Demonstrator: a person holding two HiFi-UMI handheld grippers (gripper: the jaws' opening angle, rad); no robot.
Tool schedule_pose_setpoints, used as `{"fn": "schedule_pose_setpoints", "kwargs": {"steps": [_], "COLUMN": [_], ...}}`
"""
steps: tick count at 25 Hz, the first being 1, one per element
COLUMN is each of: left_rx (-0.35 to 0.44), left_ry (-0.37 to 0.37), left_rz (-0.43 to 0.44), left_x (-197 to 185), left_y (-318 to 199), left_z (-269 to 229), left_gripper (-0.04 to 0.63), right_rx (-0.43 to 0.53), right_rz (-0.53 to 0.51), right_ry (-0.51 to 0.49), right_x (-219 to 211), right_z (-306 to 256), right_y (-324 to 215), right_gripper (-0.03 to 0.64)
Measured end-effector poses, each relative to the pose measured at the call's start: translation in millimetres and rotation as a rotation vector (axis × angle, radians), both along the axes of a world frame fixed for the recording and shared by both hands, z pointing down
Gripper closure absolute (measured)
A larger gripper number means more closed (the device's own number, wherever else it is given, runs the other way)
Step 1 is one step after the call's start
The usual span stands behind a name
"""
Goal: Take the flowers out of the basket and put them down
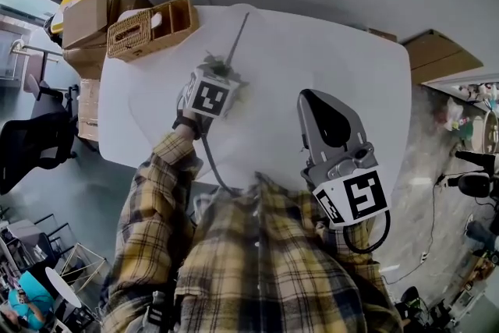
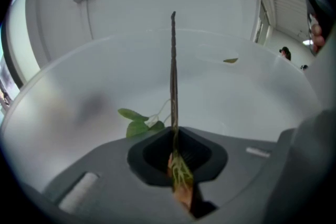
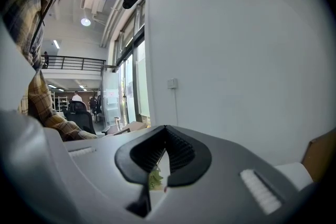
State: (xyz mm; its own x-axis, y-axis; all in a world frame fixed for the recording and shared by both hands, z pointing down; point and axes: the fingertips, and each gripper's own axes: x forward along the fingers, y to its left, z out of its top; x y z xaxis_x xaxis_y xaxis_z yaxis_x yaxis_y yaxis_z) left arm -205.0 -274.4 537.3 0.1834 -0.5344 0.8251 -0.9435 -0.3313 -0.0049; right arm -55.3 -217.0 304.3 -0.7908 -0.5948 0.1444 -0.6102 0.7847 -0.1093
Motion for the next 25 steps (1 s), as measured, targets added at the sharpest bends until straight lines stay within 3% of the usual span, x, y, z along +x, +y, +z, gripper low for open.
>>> {"fn": "schedule_pose_setpoints", "kwargs": {"steps": [13, 25], "left_rx": [0.181, 0.398], "left_ry": [0.029, 0.040], "left_rz": [0.051, 0.181], "left_x": [27.3, 82.3], "left_y": [26.3, 49.0], "left_z": [-88.7, -214.4], "left_gripper": [0.574, 0.572], "right_rx": [0.057, 0.111], "right_rz": [0.017, 0.123], "right_ry": [0.007, -0.001], "right_x": [9.0, 53.7], "right_z": [-21.3, -46.6], "right_y": [36.8, 57.0], "right_gripper": [0.614, 0.614]}}
